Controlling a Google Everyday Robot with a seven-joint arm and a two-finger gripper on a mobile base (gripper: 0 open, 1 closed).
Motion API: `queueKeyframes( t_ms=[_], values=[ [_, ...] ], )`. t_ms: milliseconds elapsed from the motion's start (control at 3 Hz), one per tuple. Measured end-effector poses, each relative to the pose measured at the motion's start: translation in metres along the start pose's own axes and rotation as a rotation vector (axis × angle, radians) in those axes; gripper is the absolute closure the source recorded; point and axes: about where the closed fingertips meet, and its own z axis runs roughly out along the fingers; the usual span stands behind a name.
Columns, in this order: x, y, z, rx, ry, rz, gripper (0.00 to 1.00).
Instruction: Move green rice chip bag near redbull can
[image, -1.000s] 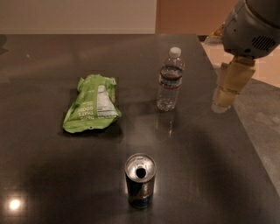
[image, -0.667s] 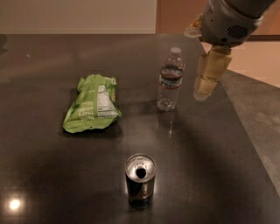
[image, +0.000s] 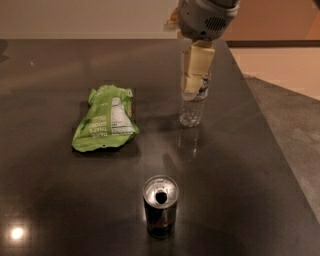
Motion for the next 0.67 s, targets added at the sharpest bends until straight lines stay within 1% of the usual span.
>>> queueKeyframes(
  t_ms=[333,667],
  values=[
    [-0.034,0.0,0.017,-0.011,0.003,-0.12,0.0],
    [-0.062,0.013,0.051,-0.073,0.029,-0.266,0.0]
  ],
)
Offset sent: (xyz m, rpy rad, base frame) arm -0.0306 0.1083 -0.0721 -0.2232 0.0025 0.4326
